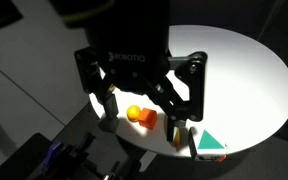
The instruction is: Put the grey block on the yellow block
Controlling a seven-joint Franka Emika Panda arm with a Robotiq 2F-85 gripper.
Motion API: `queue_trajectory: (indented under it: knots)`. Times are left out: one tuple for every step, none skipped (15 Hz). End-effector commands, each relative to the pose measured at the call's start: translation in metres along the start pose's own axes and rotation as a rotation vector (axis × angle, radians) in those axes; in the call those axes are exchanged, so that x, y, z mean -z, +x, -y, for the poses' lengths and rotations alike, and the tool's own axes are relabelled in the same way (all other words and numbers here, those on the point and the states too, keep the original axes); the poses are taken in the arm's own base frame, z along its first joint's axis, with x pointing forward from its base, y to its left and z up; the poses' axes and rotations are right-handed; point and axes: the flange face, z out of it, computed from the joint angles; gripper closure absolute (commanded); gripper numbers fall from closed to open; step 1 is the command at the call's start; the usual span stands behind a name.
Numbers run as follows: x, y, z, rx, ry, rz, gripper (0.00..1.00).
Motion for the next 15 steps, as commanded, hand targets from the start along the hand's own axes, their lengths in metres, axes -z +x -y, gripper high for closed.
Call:
queue_trajectory:
  knots:
    - [0.001,0.000,0.000,0.000,0.000,0.001,0.00]
    - [0.001,0.000,0.000,0.000,0.000,0.001,0.00]
    - [0.001,0.000,0.000,0.000,0.000,0.001,0.00]
    - [0.001,0.000,0.000,0.000,0.000,0.001,0.00]
    - [0.001,0.000,0.000,0.000,0.000,0.001,0.00]
    - [0.001,0.000,0.000,0.000,0.000,0.001,0.00]
    - [0.001,0.001,0.001,0.005,0.000,0.003,0.00]
    - [0.002,0.003,0.003,0.005,-0.003,0.000,0.00]
    - [0.004,0.004,0.005,0.010,-0.005,-0.001,0.00]
    - [0.005,0.006,0.007,0.012,-0.010,-0.002,0.00]
    - [0.007,0.008,0.010,0.020,-0.014,-0.004,0.00]
    - [0.008,0.010,0.013,0.027,-0.020,-0.005,0.00]
    - [0.009,0.012,0.017,0.034,-0.025,-0.005,0.00]
    - [0.011,0.015,0.021,0.043,-0.030,-0.004,0.00]
    - [0.013,0.017,0.025,0.051,-0.037,-0.004,0.00]
